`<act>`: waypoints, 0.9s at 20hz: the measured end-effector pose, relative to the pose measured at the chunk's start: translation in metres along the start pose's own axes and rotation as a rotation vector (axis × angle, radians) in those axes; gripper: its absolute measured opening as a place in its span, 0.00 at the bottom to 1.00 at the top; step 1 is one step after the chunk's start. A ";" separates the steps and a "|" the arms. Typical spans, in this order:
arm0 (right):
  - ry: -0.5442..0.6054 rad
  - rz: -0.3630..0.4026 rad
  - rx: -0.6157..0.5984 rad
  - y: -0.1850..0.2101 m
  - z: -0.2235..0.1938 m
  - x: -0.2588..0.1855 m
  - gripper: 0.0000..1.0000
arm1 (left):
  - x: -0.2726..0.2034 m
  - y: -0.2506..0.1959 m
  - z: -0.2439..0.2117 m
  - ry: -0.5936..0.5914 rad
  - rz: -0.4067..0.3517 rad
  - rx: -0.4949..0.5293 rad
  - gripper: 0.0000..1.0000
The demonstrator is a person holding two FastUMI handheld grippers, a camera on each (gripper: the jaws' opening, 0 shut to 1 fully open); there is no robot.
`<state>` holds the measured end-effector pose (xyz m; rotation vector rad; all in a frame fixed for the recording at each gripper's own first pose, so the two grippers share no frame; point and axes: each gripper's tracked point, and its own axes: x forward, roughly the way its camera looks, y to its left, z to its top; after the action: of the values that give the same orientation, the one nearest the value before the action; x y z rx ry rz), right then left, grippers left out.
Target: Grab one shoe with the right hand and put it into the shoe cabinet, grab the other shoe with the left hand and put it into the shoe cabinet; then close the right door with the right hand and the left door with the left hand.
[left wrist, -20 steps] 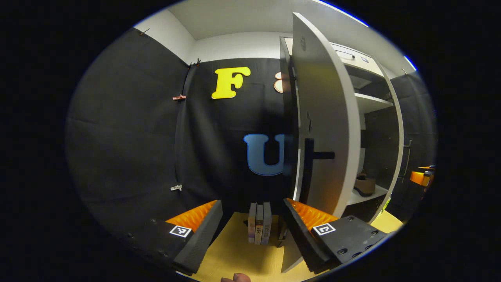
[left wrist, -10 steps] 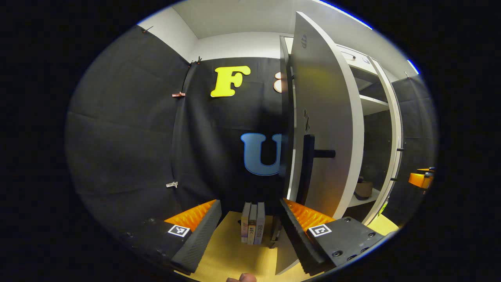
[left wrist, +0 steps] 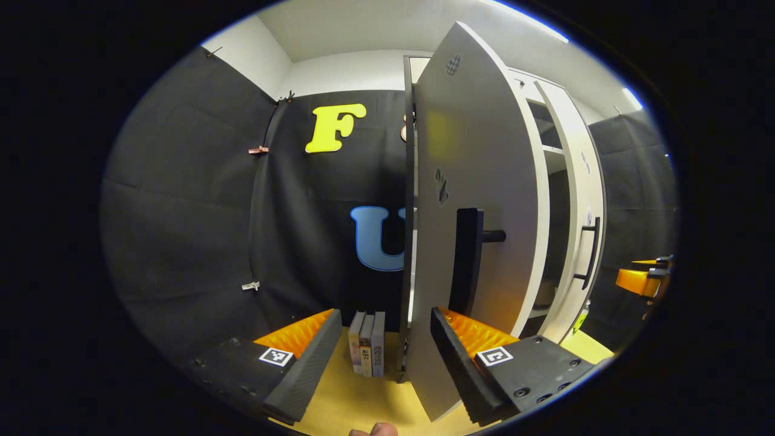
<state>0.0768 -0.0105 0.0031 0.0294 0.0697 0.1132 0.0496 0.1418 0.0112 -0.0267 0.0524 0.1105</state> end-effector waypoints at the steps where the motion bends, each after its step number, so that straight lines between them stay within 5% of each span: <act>1: 0.003 0.008 -0.001 0.001 -0.001 0.000 0.98 | 0.000 -0.004 0.001 0.002 -0.004 -0.003 0.92; 18: -0.008 0.043 0.019 0.004 0.004 -0.002 0.98 | 0.044 -0.129 -0.004 0.014 -0.182 -0.033 0.95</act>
<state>0.0741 -0.0066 0.0073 0.0500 0.0622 0.1553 0.1069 0.0186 0.0081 -0.0645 0.0615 -0.0706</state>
